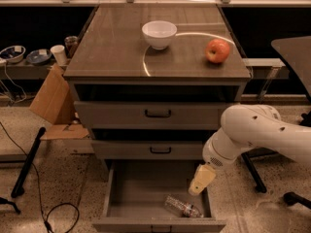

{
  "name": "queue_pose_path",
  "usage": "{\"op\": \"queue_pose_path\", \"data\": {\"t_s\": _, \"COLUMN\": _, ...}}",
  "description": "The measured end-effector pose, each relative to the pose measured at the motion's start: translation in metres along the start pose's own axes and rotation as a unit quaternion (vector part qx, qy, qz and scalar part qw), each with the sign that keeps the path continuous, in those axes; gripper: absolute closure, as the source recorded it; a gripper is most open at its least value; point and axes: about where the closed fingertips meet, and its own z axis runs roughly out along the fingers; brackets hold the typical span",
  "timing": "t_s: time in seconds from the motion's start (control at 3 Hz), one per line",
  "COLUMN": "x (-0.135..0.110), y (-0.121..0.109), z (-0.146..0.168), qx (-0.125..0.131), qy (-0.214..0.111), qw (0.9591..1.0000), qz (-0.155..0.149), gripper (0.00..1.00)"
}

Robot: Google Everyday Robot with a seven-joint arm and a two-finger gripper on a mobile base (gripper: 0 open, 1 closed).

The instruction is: Pick water bottle from bottom drawer and place on counter

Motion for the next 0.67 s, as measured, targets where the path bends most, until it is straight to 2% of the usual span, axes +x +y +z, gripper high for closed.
{"op": "queue_pose_path", "data": {"t_s": 0.33, "x": 0.000, "y": -0.009, "z": 0.048, "qx": -0.012, "qy": 0.009, "qw": 0.9998, "qz": 0.017, "gripper": 0.00}}
{"op": "queue_pose_path", "data": {"t_s": 0.67, "x": 0.000, "y": -0.020, "z": 0.111, "qx": -0.028, "qy": 0.014, "qw": 0.9987, "qz": 0.041, "gripper": 0.00}}
